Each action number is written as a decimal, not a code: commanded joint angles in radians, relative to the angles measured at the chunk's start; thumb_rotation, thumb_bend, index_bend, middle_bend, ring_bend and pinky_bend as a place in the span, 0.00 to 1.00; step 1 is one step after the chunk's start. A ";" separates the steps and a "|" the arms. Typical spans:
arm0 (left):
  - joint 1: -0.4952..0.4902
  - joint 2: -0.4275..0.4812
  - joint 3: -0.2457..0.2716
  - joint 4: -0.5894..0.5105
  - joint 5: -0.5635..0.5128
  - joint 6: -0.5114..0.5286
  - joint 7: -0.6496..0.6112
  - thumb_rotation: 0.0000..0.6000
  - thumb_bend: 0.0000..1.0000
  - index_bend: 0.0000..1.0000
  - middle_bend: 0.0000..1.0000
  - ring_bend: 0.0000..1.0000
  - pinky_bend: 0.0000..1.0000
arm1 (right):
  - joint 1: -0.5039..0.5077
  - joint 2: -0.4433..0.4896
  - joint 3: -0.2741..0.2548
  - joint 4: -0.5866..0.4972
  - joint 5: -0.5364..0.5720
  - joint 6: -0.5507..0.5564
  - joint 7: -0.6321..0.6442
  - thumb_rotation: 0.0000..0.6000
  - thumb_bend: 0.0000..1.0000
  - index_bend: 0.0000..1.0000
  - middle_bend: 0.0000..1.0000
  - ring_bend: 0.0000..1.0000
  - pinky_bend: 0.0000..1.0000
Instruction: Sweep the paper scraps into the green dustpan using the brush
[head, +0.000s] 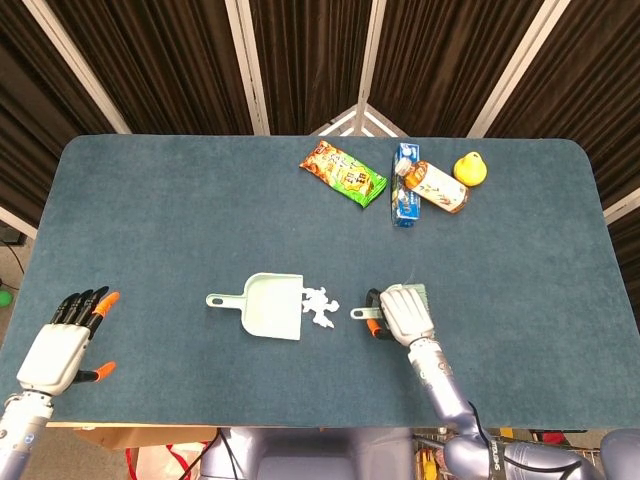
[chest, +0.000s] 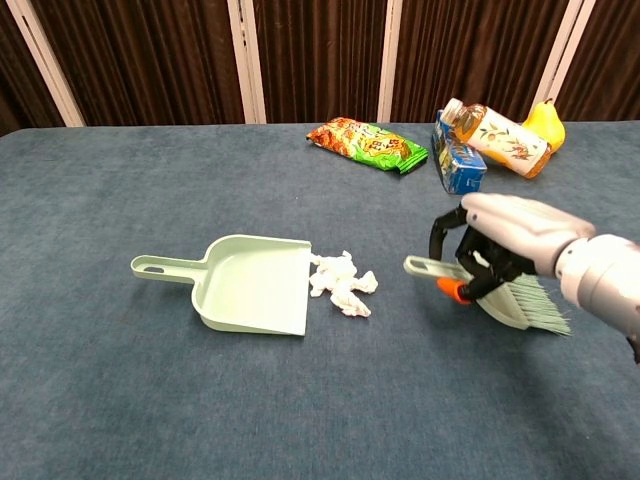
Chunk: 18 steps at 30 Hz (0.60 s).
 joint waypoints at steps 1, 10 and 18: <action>-0.004 0.003 -0.002 -0.009 -0.005 -0.005 0.016 1.00 0.00 0.00 0.00 0.00 0.00 | 0.014 0.043 0.050 -0.072 0.050 0.010 -0.005 1.00 0.46 0.79 0.86 0.93 0.78; -0.066 0.015 -0.052 -0.087 -0.075 -0.066 0.180 1.00 0.00 0.00 0.00 0.01 0.05 | 0.039 0.109 0.099 -0.169 0.142 0.032 -0.040 1.00 0.47 0.80 0.86 0.93 0.78; -0.199 -0.051 -0.164 -0.129 -0.225 -0.148 0.383 1.00 0.09 0.11 0.38 0.40 0.45 | 0.049 0.140 0.097 -0.200 0.175 0.044 -0.036 1.00 0.47 0.80 0.86 0.93 0.78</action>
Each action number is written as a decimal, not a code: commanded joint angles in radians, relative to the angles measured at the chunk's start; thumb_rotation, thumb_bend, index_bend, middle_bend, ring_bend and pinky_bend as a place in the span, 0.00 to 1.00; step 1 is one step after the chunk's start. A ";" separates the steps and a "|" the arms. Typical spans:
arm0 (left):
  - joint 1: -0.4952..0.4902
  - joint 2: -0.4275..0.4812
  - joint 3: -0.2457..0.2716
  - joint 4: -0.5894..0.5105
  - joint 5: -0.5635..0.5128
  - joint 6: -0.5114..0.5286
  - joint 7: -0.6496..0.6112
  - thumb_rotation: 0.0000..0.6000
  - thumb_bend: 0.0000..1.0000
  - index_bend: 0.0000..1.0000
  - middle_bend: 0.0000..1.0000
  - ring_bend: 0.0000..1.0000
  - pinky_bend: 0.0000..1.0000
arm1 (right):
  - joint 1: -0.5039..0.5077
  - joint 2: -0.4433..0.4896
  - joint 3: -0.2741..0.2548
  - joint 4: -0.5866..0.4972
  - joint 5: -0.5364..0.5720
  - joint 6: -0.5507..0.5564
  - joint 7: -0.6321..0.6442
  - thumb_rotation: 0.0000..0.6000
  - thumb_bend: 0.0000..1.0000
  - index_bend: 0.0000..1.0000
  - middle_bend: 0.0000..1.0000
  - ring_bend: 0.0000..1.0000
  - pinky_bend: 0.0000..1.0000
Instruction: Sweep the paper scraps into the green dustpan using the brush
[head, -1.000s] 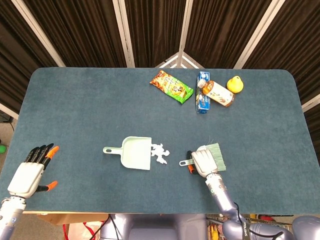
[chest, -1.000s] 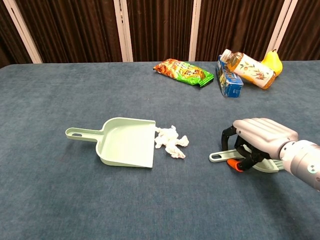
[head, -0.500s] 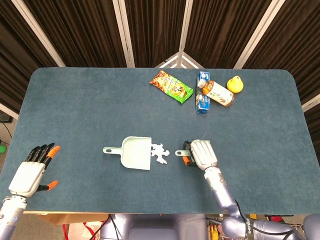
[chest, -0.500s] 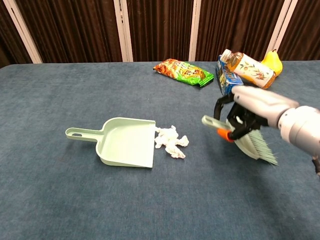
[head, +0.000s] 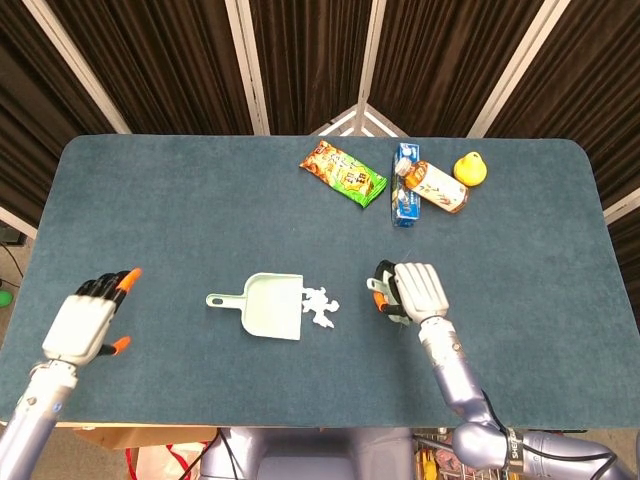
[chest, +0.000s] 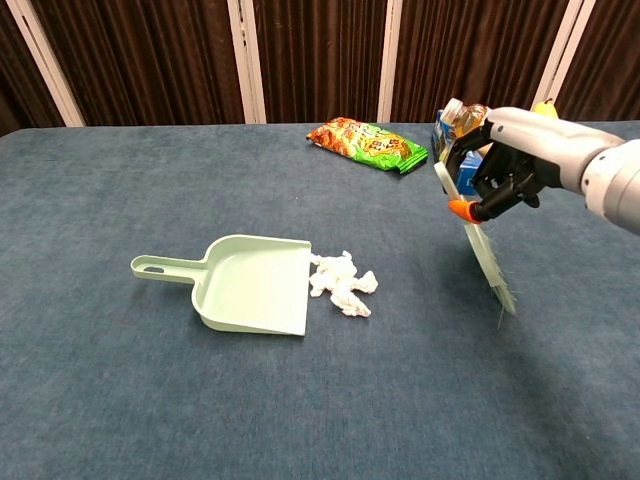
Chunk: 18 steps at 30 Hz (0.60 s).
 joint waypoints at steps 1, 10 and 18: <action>-0.083 -0.057 -0.062 -0.012 -0.086 -0.052 0.109 1.00 0.13 0.16 0.45 0.47 0.52 | 0.006 0.004 -0.002 -0.006 0.009 0.002 0.003 1.00 0.47 0.80 0.86 0.93 0.78; -0.222 -0.201 -0.105 -0.009 -0.322 -0.103 0.334 1.00 0.30 0.38 0.96 0.93 0.92 | 0.017 0.019 -0.012 -0.006 0.024 0.013 0.010 1.00 0.47 0.80 0.86 0.93 0.78; -0.322 -0.329 -0.110 0.014 -0.547 -0.067 0.494 1.00 0.32 0.40 1.00 0.99 0.98 | 0.023 0.039 -0.016 -0.006 0.032 0.017 0.025 1.00 0.47 0.80 0.86 0.93 0.78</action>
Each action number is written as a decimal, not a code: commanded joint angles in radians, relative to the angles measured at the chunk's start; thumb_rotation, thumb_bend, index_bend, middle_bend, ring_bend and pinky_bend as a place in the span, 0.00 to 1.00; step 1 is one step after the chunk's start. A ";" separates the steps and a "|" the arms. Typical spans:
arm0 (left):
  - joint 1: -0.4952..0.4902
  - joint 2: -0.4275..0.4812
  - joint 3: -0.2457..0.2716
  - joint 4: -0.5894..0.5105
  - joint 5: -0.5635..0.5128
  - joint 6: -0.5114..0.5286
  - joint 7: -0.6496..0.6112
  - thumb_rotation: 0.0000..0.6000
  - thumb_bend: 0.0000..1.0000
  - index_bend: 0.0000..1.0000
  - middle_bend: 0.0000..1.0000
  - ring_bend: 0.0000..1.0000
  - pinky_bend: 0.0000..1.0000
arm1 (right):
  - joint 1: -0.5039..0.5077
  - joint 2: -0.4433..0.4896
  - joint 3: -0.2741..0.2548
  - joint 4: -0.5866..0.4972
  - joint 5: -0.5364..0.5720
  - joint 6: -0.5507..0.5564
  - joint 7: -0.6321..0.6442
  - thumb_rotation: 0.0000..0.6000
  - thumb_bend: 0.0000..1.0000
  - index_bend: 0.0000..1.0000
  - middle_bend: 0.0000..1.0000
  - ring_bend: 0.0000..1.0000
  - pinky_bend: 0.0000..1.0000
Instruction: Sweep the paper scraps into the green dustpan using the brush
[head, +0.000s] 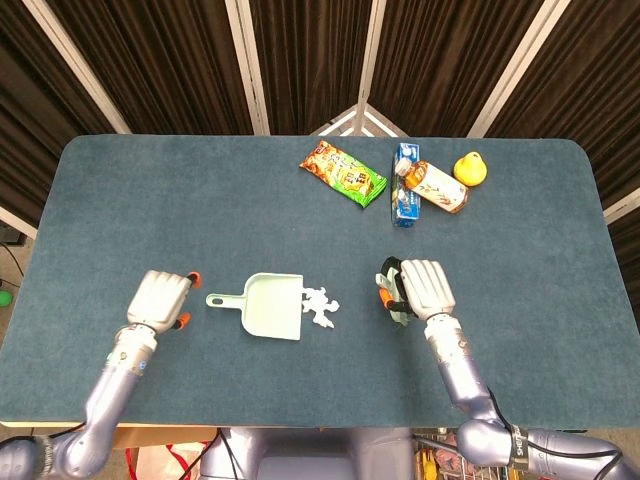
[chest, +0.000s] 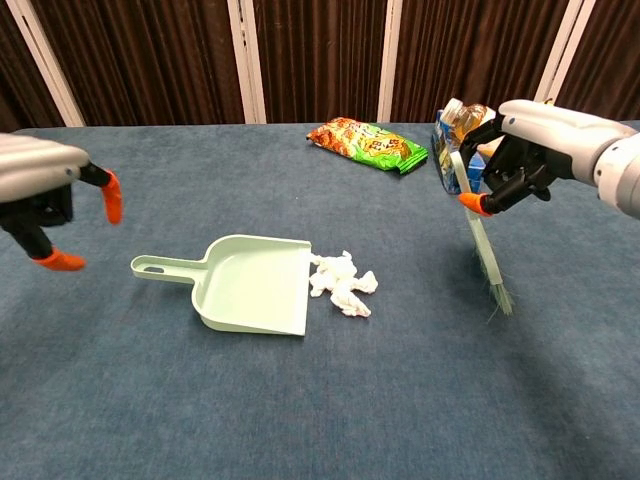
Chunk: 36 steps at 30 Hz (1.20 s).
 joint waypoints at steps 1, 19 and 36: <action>-0.063 -0.079 -0.005 0.023 -0.098 0.031 0.083 1.00 0.32 0.40 1.00 0.99 0.98 | 0.002 0.005 -0.002 0.000 0.003 0.001 0.006 1.00 0.47 0.80 0.86 0.93 0.78; -0.174 -0.228 -0.002 0.129 -0.266 0.115 0.149 1.00 0.39 0.42 1.00 0.99 0.98 | 0.004 0.043 -0.022 0.001 0.002 0.007 0.040 1.00 0.47 0.80 0.86 0.93 0.78; -0.216 -0.287 0.017 0.199 -0.290 0.121 0.115 1.00 0.50 0.51 1.00 1.00 0.99 | 0.010 0.044 -0.038 -0.002 0.011 0.016 0.043 1.00 0.47 0.80 0.86 0.93 0.78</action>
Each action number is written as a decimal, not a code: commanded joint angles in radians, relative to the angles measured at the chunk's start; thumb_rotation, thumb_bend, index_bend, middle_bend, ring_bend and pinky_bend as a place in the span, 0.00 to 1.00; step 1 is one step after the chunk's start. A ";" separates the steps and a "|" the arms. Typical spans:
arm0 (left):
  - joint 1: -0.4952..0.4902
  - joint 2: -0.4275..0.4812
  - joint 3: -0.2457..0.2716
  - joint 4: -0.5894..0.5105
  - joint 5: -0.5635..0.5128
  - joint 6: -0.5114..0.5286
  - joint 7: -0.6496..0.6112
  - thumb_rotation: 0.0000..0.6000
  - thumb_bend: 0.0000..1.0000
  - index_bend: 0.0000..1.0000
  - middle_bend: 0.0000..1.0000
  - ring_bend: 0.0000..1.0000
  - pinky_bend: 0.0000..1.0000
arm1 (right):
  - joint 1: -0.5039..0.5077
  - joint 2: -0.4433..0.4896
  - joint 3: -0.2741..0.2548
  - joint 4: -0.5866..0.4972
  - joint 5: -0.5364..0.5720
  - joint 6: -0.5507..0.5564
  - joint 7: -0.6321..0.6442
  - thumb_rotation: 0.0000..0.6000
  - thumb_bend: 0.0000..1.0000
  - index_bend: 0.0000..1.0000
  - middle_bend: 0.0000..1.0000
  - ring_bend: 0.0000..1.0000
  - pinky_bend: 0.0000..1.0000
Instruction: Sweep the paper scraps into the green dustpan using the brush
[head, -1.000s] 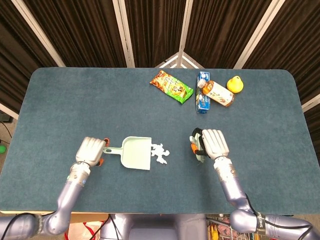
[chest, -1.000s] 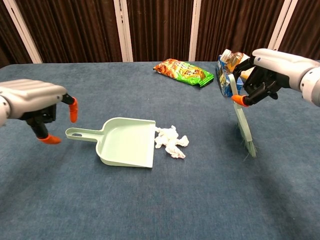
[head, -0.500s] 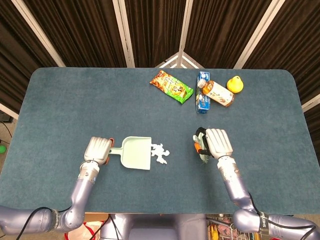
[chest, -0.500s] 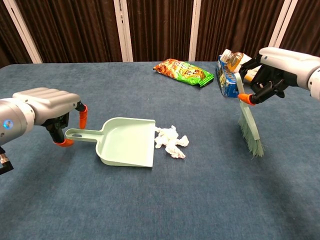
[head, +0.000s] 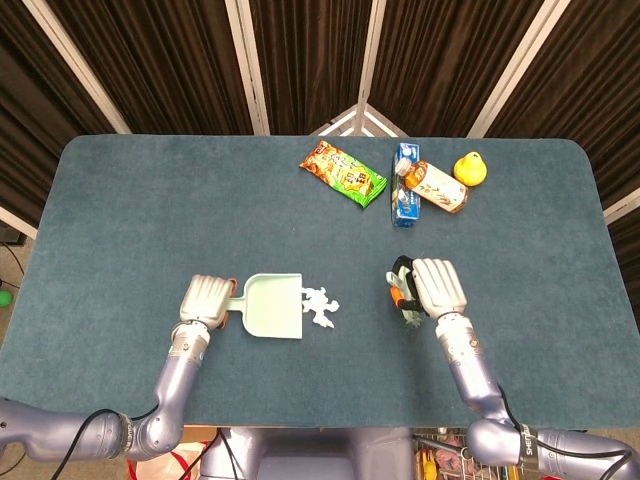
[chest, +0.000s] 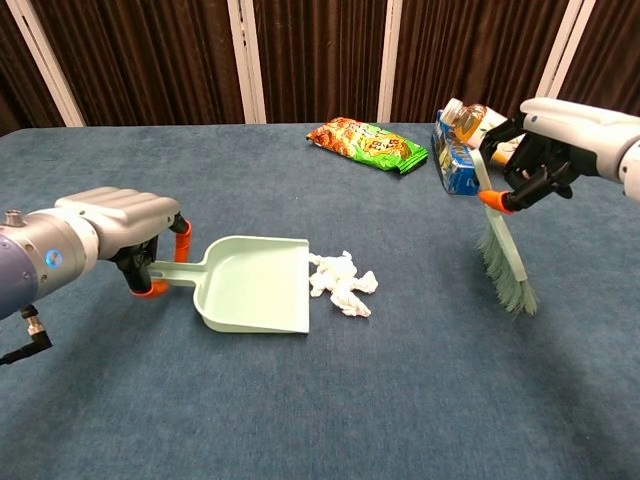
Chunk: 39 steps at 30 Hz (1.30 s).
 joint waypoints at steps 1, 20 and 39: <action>0.000 -0.003 0.003 0.009 0.003 0.005 -0.010 1.00 0.52 0.54 1.00 1.00 1.00 | 0.001 -0.002 -0.002 -0.003 0.003 0.001 -0.001 1.00 0.47 0.80 0.86 0.93 0.78; -0.026 -0.019 -0.001 -0.007 -0.003 0.033 -0.015 1.00 0.59 0.62 1.00 1.00 1.00 | 0.037 -0.105 -0.027 -0.114 0.023 0.051 -0.074 1.00 0.48 0.81 0.87 0.93 0.78; -0.059 -0.086 -0.009 0.025 -0.034 0.044 -0.001 1.00 0.59 0.62 1.00 1.00 1.00 | 0.170 -0.263 0.158 -0.229 0.273 0.109 -0.162 1.00 0.48 0.81 0.87 0.93 0.78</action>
